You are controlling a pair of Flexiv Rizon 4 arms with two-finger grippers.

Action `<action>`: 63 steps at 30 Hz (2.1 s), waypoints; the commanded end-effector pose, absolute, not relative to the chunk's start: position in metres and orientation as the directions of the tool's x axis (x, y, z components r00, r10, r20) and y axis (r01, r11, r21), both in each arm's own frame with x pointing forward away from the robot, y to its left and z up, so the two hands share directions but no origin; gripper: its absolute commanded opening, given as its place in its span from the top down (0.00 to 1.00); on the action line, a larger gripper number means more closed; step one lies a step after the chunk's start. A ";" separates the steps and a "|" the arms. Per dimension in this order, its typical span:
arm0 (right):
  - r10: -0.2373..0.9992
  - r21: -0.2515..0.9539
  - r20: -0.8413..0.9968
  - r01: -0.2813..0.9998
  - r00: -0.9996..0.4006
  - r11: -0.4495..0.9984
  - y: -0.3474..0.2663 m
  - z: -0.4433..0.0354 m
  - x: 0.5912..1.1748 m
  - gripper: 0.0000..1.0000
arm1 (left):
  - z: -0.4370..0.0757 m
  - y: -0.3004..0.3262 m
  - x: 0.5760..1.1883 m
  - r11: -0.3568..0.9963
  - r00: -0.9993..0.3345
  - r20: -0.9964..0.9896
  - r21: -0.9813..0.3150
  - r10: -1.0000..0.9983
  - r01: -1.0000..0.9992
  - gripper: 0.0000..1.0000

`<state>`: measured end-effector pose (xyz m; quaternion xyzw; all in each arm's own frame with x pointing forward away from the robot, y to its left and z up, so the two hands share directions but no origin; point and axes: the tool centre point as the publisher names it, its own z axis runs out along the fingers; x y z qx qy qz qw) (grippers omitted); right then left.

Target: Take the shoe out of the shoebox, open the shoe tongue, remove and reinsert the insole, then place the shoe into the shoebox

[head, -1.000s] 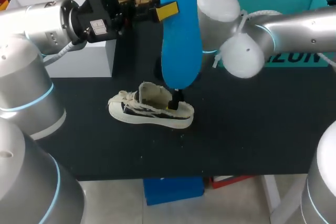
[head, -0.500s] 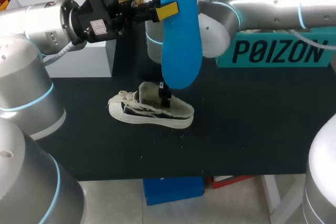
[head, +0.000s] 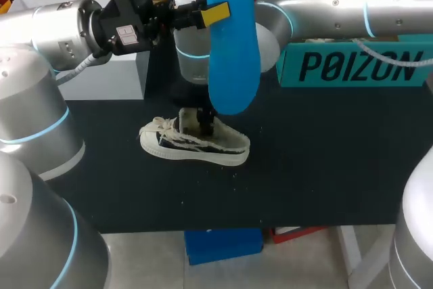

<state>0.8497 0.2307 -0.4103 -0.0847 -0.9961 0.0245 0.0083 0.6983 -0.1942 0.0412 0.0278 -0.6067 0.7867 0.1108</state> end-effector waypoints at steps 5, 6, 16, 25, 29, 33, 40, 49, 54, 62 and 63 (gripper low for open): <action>0.168 -0.012 0.016 0.168 -0.986 0.986 0.225 -0.413 0.850 1.00 | 0.040 -0.195 0.697 -0.240 -0.975 0.177 -0.949 0.137 -0.206 1.00; 0.168 -0.012 0.016 0.168 -0.986 0.986 0.225 -0.413 0.850 1.00 | 0.040 -0.195 0.697 -0.240 -0.975 0.177 -0.949 0.137 -0.206 1.00; 0.168 -0.012 0.016 0.168 -0.986 0.986 0.225 -0.413 0.850 1.00 | 0.040 -0.195 0.697 -0.240 -0.975 0.177 -0.949 0.137 -0.206 1.00; 0.272 0.067 -0.023 0.270 -0.962 0.960 0.210 -0.360 0.861 1.00 | 0.040 -0.195 0.697 -0.240 -0.975 0.177 -0.949 0.137 -0.206 1.00; 0.431 0.101 -0.048 0.425 -0.901 0.900 0.195 -0.323 0.876 1.00 | 0.040 -0.195 0.697 -0.240 -0.975 0.177 -0.949 0.137 -0.206 1.00; 0.582 0.069 -0.104 0.578 -0.807 0.813 0.184 -0.304 0.888 1.00 | 0.040 -0.195 0.697 -0.240 -0.975 0.177 -0.949 0.137 -0.206 1.00; 0.857 -0.069 -0.238 0.888 -0.458 0.455 0.176 -0.303 0.906 1.00 | 0.040 -0.195 0.697 -0.240 -0.975 0.177 -0.949 0.137 -0.206 1.00; 0.957 -0.133 -0.272 0.989 -0.098 0.063 0.181 -0.308 0.899 1.00 | 0.040 -0.195 0.697 -0.240 -0.975 0.177 -0.949 0.137 -0.206 1.00; 0.960 -0.125 -0.273 0.987 0.060 -0.097 0.180 -0.306 0.893 1.00 | 0.040 -0.195 0.697 -0.240 -0.975 0.177 -0.949 0.137 -0.206 1.00; 0.949 -0.116 -0.257 0.968 0.186 -0.221 0.183 -0.307 0.881 1.00 | 0.040 -0.195 0.697 -0.240 -0.975 0.177 -0.949 0.137 -0.206 1.00; 0.946 -0.112 -0.252 0.965 0.201 -0.235 0.183 -0.308 0.879 1.00 | 0.040 -0.195 0.697 -0.240 -0.975 0.177 -0.949 0.137 -0.206 1.00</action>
